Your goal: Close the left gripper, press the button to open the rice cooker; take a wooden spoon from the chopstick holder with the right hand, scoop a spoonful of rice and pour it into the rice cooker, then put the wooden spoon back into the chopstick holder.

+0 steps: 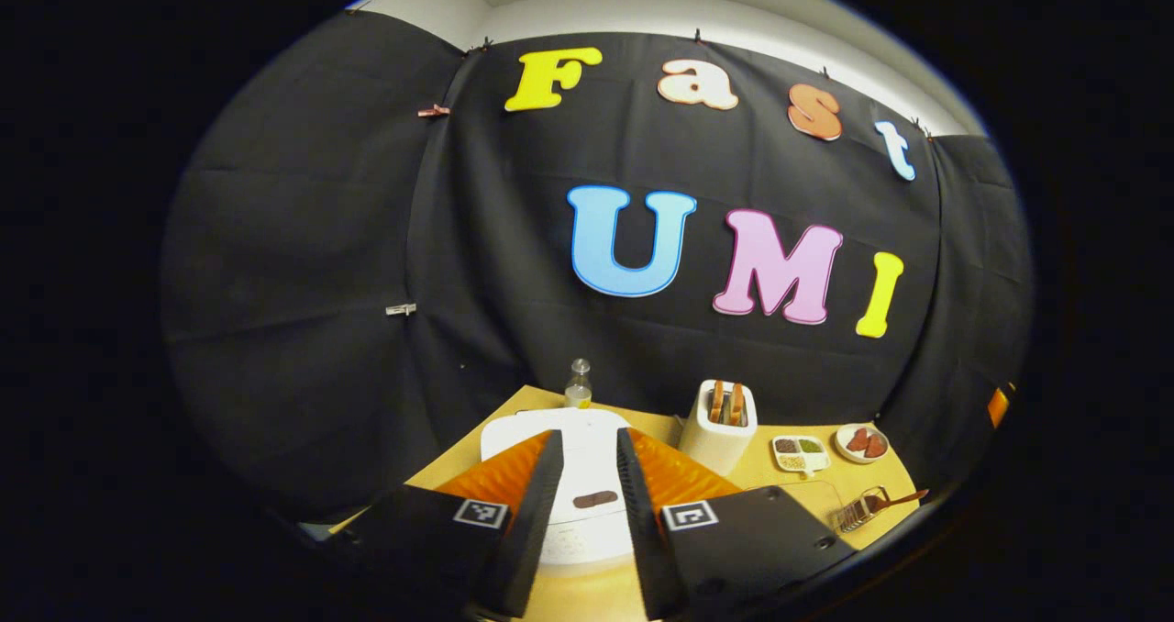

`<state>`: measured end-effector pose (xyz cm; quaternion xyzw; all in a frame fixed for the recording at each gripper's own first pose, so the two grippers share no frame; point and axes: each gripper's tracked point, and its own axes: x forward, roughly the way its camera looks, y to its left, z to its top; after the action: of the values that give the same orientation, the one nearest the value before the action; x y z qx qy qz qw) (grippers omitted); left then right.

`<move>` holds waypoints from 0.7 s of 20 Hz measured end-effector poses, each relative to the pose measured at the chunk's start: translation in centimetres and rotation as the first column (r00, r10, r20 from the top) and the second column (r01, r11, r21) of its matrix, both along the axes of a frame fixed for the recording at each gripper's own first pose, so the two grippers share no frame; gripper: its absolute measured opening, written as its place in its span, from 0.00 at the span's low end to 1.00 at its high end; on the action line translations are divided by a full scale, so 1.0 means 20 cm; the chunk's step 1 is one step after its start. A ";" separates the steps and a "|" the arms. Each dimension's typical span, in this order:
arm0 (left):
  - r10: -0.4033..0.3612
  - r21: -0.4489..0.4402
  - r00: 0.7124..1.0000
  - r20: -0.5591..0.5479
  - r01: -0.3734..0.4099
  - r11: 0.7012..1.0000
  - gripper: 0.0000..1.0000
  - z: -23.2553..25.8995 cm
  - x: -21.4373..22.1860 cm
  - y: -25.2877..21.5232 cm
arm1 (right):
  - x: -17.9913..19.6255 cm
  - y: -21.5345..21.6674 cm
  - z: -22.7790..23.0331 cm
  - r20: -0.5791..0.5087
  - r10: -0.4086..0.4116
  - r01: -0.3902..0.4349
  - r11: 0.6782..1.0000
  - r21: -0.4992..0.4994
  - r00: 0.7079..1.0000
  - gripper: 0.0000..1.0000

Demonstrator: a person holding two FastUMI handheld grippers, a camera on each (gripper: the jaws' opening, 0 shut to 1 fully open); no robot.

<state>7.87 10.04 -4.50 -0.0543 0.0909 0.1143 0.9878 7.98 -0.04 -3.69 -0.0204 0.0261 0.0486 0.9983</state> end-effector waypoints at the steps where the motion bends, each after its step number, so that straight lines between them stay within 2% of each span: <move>1: 0.009 -0.013 1.000 -0.024 -0.009 1.000 0.39 -0.04 0.04 0.02 | 0.01 -0.02 -0.02 -0.004 -0.002 0.002 1.000 -0.003 1.000 0.98; 2: 0.009 -0.045 0.999 -0.043 -0.011 0.999 0.24 -0.08 0.08 0.03 | 0.02 -0.04 -0.04 -0.011 -0.004 0.004 1.000 -0.005 1.000 0.98; 4: -0.011 -0.118 0.997 -0.083 0.002 0.993 0.09 -0.19 0.15 0.03 | 0.03 -0.07 -0.08 -0.030 -0.005 0.005 1.000 -0.008 1.000 0.98; 5: -0.019 -0.150 0.994 -0.106 0.003 0.989 0.12 -0.25 0.20 0.03 | 0.03 -0.09 -0.10 -0.037 -0.008 0.007 1.000 -0.010 0.999 0.98; 6: -0.033 -0.171 0.992 -0.123 0.011 0.985 0.08 -0.31 0.22 0.02 | 0.04 -0.11 -0.11 -0.042 -0.008 0.007 1.000 -0.011 0.999 0.98; 8: -0.073 -0.189 0.987 -0.147 0.044 0.981 0.07 -0.38 0.27 0.00 | 0.04 -0.13 -0.15 -0.058 -0.001 0.000 1.000 -0.018 0.998 0.98; 10: -0.103 -0.197 0.981 -0.166 0.070 0.978 0.10 -0.44 0.33 -0.03 | 0.04 -0.14 -0.19 -0.076 0.017 -0.019 0.999 -0.031 0.997 0.98; 11: -0.107 -0.200 0.979 -0.173 0.072 0.977 0.07 -0.47 0.36 -0.03 | 0.04 -0.14 -0.21 -0.083 0.028 -0.031 0.999 -0.040 0.996 0.98; 14: -0.095 -0.165 0.967 -0.237 0.057 0.985 0.07 -0.57 0.42 -0.03 | 0.03 -0.15 -0.26 -0.103 0.054 -0.061 0.996 -0.069 0.993 0.98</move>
<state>16.22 9.47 -15.93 -0.1139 0.2222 0.0746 0.9654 8.65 -2.97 -8.89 -0.0545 0.0778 0.0774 0.9925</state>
